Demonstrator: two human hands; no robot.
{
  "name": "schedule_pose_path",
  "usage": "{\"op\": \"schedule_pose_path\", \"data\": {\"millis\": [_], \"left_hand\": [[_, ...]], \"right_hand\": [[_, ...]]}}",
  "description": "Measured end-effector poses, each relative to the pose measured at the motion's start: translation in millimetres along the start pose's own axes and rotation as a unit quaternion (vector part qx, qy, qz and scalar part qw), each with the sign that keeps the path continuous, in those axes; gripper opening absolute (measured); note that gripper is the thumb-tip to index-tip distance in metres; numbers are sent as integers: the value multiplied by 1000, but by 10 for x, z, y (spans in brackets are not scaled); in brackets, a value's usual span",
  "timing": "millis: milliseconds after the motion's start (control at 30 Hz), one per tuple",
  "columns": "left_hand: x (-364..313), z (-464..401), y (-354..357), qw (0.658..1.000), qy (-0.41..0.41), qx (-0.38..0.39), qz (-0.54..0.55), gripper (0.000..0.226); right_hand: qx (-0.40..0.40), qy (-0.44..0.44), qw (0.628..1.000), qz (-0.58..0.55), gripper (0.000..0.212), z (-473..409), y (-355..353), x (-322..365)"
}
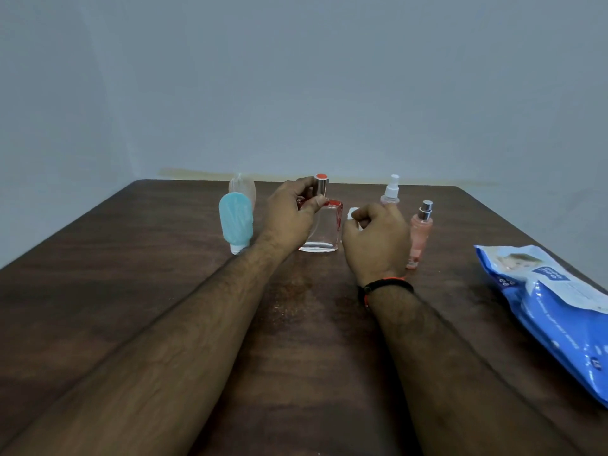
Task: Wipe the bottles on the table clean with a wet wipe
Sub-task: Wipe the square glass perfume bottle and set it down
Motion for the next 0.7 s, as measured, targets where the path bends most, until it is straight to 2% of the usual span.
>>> {"op": "schedule_pose_path", "data": {"millis": [233,333,467,600,700], "left_hand": [[-11,-1,21,1000,0,7,20,35],[12,14,-24,998,-25,21,47,45],[77,26,-127,999,-22,31,24,59],[38,128,-354,999,23,39,-4,64],[-77,154,-638,996,87,-13,-4,48]], "right_hand": [[-17,-29,999,-11,8,18,14,26],[-16,-51,998,-22,6,30,23,46],[-16,-74,997,-29,4,35,19,60],[-14,-91,995,-37,2,45,19,60],[-17,-108,992,-65,3,47,20,65]]}}
Point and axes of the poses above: each hand's wrist, its own z-axis away from the middle knuckle, its own y-axis out of the palm, x = y × z, the point moved 1 cm from there along -z, towards the middle knuckle, and after that the axes turned 14 degrees about -x, right-handed, at the moved point
